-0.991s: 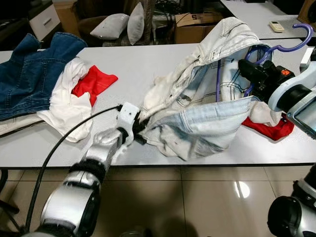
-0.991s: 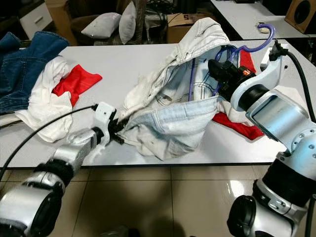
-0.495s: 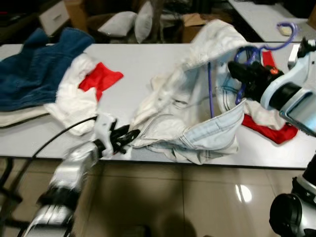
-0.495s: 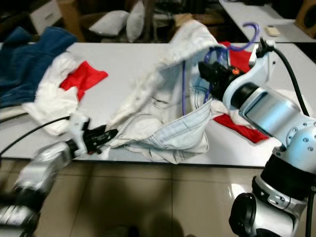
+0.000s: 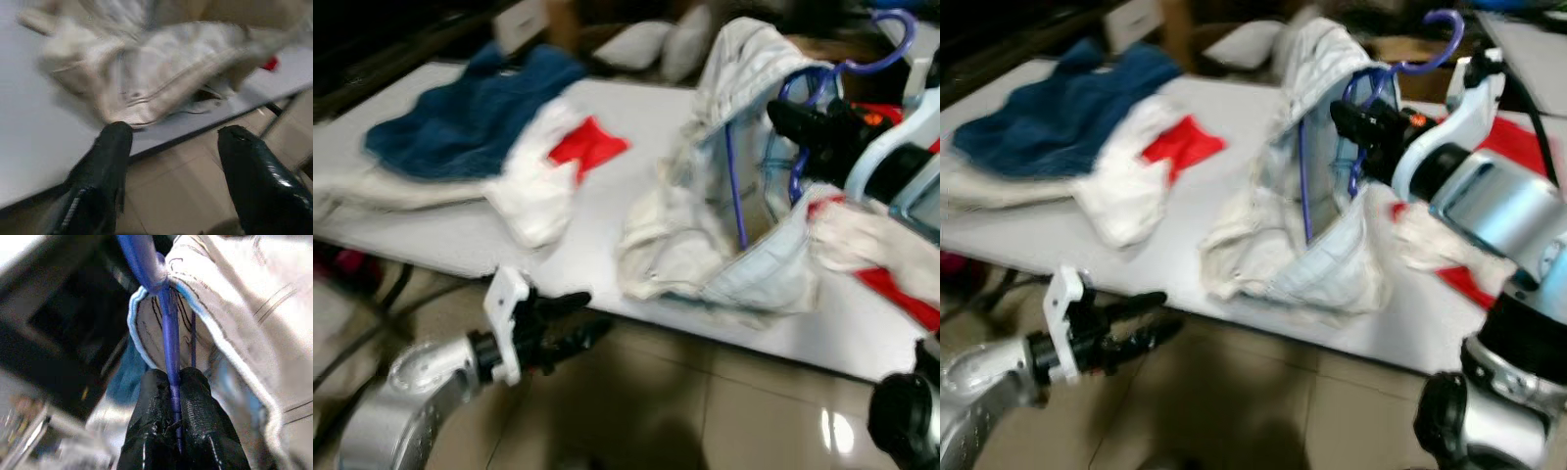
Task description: Hang hanger
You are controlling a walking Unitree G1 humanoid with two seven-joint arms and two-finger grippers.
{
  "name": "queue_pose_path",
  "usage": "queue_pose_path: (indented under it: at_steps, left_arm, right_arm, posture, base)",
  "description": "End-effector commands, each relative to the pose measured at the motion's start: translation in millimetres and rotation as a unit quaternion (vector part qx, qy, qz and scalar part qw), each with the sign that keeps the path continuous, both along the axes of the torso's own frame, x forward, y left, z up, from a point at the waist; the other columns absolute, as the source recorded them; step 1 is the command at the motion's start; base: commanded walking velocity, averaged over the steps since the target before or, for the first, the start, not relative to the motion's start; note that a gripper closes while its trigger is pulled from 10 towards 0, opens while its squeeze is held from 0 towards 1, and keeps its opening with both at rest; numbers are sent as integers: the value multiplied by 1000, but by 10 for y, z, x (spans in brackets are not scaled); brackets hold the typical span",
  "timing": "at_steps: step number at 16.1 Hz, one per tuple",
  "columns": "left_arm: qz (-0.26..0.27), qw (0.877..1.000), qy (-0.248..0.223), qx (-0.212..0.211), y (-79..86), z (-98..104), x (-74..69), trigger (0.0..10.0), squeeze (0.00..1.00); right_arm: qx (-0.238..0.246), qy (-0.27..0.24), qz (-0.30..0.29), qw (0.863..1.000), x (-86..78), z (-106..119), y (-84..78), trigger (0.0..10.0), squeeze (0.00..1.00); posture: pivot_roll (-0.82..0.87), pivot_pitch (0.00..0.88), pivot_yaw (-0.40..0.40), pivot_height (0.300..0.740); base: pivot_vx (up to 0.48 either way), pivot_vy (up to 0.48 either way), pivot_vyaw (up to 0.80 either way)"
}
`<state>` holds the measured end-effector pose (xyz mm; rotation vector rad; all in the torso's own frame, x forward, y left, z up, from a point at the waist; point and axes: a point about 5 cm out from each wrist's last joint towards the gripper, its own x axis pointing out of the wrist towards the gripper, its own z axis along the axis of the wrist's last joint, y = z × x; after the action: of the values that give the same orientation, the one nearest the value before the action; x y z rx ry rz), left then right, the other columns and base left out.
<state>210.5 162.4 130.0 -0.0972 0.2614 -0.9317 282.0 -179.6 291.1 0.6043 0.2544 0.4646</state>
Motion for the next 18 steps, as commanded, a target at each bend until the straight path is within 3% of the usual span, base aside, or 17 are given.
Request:
queue_pose_path:
  at_steps: [1, 4, 11, 18]
  left_arm:
    - [8, 1000, 4, 3, -4, 31, -39, 10000, 1000]
    - [5, 1000, 18, -2, -106, 97, -201, 10000, 1000]
    - [14, 999, 33, -1, -195, 111, -271, 10000, 1000]
    - [23, 1000, 16, 9, -241, 125, -253, 10000, 1000]
  right_arm:
    - [-6, -17, 51, 999, -114, 46, 125, 10000, 0]
    - [-18, -11, 85, 996, -256, 71, 155, 10000, 0]
    - [-53, -16, 119, 991, -398, 102, 201, 10000, 0]
    - [-91, -18, 145, 985, -451, 88, 235, 10000, 0]
  posture:
    - [-21, 30, 17, 740]
    - [-19, 41, 9, 740]
    - [-40, 51, -10, 740]
    - [-40, 42, -28, 740]
  base:
    - [0, 0, 800]
    - [0, 0, 800]
    - [0, 0, 800]
    - [0, 0, 800]
